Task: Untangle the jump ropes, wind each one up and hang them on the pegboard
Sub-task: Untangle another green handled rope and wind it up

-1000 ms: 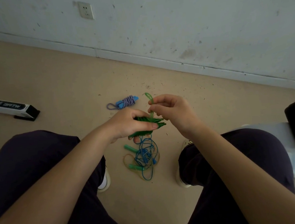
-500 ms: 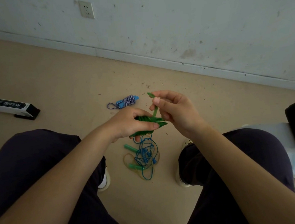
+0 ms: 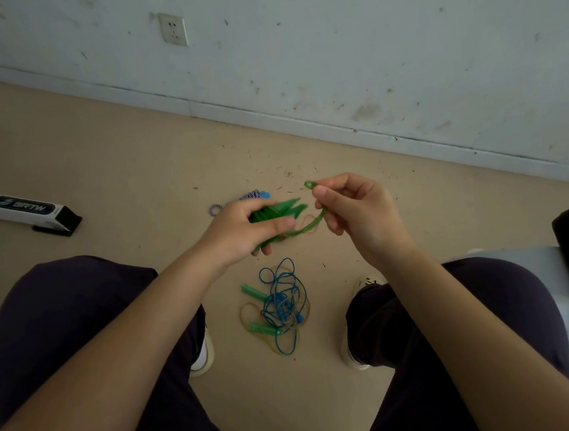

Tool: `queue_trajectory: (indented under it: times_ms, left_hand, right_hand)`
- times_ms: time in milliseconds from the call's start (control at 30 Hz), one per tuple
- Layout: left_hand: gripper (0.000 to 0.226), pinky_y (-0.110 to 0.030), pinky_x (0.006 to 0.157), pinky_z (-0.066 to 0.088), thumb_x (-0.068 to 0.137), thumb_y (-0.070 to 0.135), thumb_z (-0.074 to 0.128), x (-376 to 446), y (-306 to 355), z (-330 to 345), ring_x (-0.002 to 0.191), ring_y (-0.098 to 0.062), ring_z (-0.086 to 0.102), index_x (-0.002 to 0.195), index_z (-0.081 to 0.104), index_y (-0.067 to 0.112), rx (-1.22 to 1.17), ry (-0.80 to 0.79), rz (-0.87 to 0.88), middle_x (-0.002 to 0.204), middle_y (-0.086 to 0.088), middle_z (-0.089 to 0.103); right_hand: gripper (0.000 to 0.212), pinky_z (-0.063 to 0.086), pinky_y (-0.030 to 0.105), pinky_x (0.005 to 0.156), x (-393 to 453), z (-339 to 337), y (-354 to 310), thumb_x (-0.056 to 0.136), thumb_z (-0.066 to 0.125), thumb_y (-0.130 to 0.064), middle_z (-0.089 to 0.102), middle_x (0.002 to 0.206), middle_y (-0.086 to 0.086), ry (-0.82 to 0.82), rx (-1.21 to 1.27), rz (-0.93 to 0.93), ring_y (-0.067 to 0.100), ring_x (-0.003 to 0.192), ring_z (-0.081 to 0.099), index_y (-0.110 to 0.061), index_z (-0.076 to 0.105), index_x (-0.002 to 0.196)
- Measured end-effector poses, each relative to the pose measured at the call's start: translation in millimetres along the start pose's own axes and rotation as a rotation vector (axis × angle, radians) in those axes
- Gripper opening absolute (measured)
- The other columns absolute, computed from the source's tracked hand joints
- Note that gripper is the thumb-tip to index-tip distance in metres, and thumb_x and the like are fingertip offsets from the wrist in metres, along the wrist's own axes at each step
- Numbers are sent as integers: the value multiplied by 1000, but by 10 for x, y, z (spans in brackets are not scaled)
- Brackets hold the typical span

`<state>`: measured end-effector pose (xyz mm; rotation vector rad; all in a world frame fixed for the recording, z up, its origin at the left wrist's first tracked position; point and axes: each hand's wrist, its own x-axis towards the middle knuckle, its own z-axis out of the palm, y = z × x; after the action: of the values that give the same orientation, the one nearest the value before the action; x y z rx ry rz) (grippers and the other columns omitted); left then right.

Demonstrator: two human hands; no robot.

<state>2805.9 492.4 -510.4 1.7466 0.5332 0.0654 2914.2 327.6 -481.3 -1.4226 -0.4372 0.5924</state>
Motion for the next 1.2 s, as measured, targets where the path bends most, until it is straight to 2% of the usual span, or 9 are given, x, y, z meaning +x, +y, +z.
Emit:
queue_trajectory:
  times_ms: [67, 167, 467, 733, 833, 967, 1067, 1200]
  left_hand:
    - [55, -21, 52, 46, 80, 34, 80, 9, 8, -24, 58, -11, 63, 129, 64, 16, -50, 93, 17, 78, 6, 72]
    - [48, -19, 51, 46, 81, 29, 80, -5, 30, -23, 57, -12, 63, 125, 67, 15, -101, 138, 48, 77, 6, 73]
    - [36, -23, 52, 47, 84, 24, 77, -44, 65, 18, 57, -13, 62, 118, 70, 16, -145, 135, 117, 75, 3, 71]
    - [32, -24, 51, 46, 86, 24, 76, -62, 88, 63, 56, -14, 61, 116, 70, 19, -193, 114, 110, 74, 2, 70]
    - [27, -24, 50, 45, 86, 22, 75, -69, 101, 75, 56, -14, 60, 113, 71, 19, -203, 108, 111, 74, -1, 69]
    - [33, -22, 49, 46, 87, 19, 74, -89, 128, 96, 54, -13, 59, 119, 67, 16, -205, 82, 90, 79, -8, 68]
    - [33, -19, 50, 46, 86, 19, 76, -95, 129, 108, 55, -12, 60, 116, 65, 25, -174, 57, 95, 76, -1, 70]
    - [45, -16, 50, 45, 83, 20, 79, -78, 96, 105, 53, -5, 61, 125, 64, 16, -91, 120, 127, 76, 5, 69]
  right_hand:
    - [3, 39, 25, 42, -7, 6, 21, 88, 69, -6, 64, 69, 8, 22, -68, -22, 14, 45, 48, -3, 67, 90]
    - [4, 41, 26, 42, -29, 60, 60, 87, 72, -8, 66, 67, 5, 54, -197, -47, 15, 45, 50, -6, 68, 88]
    - [10, 42, 19, 46, -52, 149, 120, 89, 71, -14, 65, 65, -2, 116, -380, -135, 12, 48, 54, -17, 66, 81]
    - [7, 43, 17, 48, -91, 193, 137, 91, 68, -10, 60, 56, -10, 172, -368, -201, 4, 47, 56, -7, 64, 87]
    - [8, 42, 15, 48, -95, 210, 134, 91, 67, -9, 59, 60, -6, 163, -366, -202, 4, 47, 55, -7, 61, 86]
    - [13, 43, 14, 48, -99, 217, 145, 91, 68, -10, 61, 63, 3, 154, -374, -168, 4, 47, 56, -6, 57, 84]
    - [15, 44, 18, 48, -83, 203, 153, 90, 69, -12, 63, 63, 1, 152, -389, -155, 7, 48, 58, -6, 57, 84]
    - [17, 43, 20, 46, -66, 183, 156, 90, 71, -14, 66, 69, 5, 125, -402, -125, 8, 48, 57, -4, 59, 85]
